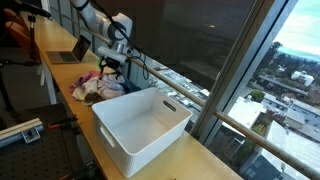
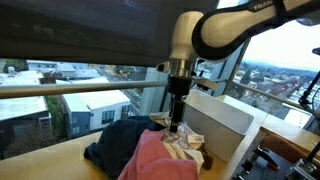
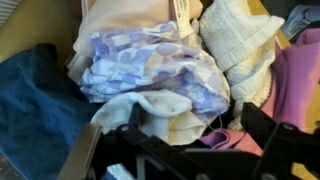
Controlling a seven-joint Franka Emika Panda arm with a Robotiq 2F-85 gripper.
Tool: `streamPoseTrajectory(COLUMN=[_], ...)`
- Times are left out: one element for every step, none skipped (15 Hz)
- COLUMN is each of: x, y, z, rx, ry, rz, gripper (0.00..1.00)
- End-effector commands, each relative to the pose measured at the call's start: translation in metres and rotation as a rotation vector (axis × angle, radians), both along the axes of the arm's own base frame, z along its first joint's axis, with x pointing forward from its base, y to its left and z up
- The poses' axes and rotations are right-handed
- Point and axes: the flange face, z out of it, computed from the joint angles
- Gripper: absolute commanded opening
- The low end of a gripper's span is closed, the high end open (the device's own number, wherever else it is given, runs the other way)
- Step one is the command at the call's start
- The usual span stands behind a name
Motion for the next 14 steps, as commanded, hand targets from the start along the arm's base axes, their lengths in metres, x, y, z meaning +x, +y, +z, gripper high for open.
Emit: streamPoseTrajectory(x=[0.007,0.007,0.007,0.007,0.006,0.005,0.004,0.003,0.002,0.001,0.0,-0.001,-0.002,-0.003], y=[0.009,0.009,0.009,0.01,0.011,0.012,0.013,0.013,0.013,0.013,0.011,0.01,0.006,0.003], z=[-0.026,-0.036,-0.046,-0.056,-0.066,-0.075,-0.083,-0.092,-0.098,-0.104,-0.108,-0.111,-0.109,-0.105], rx=[0.017,0.017,0.016,0.013,0.01,0.005,0.001,-0.004,-0.01,-0.015,-0.02,-0.024,-0.027,-0.03], ry=[0.008,0.018,0.031,0.042,0.053,0.062,0.072,0.082,0.089,0.098,0.101,0.105,0.103,0.102], rz=[0.021,0.018,0.016,0.014,0.015,0.015,0.016,0.018,0.019,0.02,0.02,0.022,0.023,0.021], gripper=[1.0,1.0,1.0,1.0,1.0,1.0,1.0,1.0,1.0,1.0,1.0,0.75,0.74,0.68])
